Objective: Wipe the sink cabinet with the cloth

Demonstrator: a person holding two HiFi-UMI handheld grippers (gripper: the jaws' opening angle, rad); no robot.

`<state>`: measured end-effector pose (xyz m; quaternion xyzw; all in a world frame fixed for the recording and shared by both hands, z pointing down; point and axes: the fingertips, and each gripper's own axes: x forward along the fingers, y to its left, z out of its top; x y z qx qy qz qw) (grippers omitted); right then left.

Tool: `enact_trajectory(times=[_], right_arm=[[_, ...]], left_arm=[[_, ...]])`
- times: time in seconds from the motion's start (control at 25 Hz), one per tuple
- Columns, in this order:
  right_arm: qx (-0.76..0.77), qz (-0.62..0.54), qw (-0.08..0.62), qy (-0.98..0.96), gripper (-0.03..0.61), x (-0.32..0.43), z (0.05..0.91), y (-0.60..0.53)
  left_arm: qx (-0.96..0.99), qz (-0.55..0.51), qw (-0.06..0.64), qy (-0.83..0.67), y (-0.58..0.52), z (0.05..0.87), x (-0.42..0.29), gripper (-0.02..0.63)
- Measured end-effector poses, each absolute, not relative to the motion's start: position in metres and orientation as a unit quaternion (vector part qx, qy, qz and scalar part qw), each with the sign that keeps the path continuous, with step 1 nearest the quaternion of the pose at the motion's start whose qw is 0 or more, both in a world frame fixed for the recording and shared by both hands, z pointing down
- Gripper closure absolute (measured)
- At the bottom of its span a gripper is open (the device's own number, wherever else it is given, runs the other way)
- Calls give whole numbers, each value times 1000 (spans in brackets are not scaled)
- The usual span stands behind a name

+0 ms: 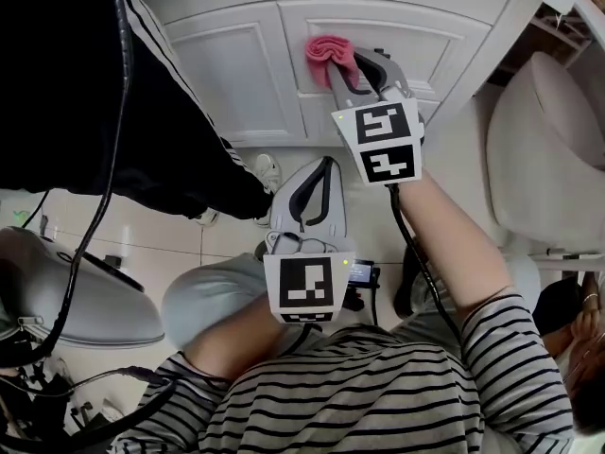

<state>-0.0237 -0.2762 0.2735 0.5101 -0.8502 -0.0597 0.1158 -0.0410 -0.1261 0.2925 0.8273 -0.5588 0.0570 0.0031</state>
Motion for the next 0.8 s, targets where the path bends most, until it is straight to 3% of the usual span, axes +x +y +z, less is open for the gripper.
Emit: enact_trajectory(times=[0.56,0.8], right_arm=[[553,-38,113,-824,486,67,284,-267],[618,0,110,-778,488,141,291,-273]], left_arm=[[832,83,-5,-548,-126,308,-29,618],[833,82,1,-547,-124,307,-29,618]])
